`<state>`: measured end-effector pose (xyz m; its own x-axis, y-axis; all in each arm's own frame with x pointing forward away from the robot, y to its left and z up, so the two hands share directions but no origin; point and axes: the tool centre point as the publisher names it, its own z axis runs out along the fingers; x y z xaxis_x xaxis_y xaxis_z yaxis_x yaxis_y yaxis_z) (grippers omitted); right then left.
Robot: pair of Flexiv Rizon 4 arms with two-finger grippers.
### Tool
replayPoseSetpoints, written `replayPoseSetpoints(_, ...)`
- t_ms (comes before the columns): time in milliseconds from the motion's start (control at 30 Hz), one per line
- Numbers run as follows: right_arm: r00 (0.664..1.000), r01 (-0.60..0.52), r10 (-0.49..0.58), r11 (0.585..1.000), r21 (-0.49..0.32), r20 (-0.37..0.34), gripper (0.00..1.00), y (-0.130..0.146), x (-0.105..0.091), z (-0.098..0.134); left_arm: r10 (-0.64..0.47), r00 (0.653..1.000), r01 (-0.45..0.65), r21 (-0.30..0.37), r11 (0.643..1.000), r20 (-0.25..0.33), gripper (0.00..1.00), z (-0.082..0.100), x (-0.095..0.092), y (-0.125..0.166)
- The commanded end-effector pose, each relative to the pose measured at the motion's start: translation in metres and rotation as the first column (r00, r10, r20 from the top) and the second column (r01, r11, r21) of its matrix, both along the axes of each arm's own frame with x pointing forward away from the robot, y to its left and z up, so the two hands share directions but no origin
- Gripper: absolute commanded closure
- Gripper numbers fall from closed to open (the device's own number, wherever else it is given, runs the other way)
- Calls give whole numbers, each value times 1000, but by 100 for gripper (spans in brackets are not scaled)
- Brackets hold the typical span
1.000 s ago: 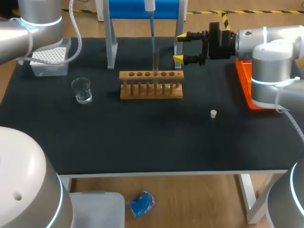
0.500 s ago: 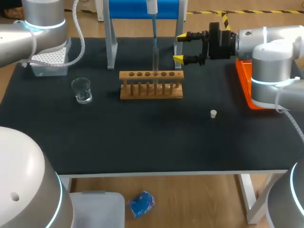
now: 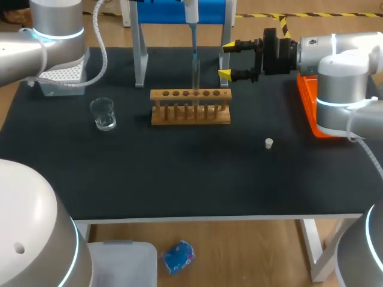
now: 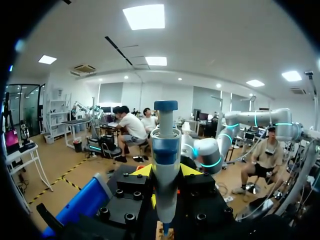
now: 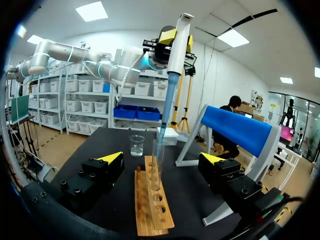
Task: Invert the test tube, pick up the pipette, mount the tip to pipette, aspirate from beaker and dispense into the tube, eject the tip, return the pipette, and cap with the stopper.
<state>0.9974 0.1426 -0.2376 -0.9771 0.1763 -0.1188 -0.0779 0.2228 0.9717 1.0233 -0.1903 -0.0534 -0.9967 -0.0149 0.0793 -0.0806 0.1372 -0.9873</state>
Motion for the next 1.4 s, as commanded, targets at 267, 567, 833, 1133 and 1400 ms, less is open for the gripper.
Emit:
replayPoseSetpoints(267, 1000, 2, -2, 1000, 1, 2, 0, 0, 0, 0, -3, 1000, 3, -2, 1000, -3, 100, -7, 4, -4)
replayPoseSetpoints(567, 1000, 2, -2, 1000, 1, 2, 0, 0, 0, 0, 11, 1000, -11, -8, 1000, -6, 100, -14, 2, -3)
replayPoseSetpoints(833, 1000, 2, -2, 1000, 1, 2, 0, 0, 0, 0, 10, 1000, -10, -8, 1000, -12, 100, -19, 2, -5)
replayPoseSetpoints(1133, 1000, 2, -2, 1000, 1, 2, 0, 0, 0, 0, 13, 1000, -14, -4, 1000, -14, 100, -23, -1, -6)
replayPoseSetpoints(1400, 1000, 2, -2, 1000, 1, 2, 0, 0, 0, 0, 12, 1000, -12, 2, 1000, -10, 100, -27, -3, -8)
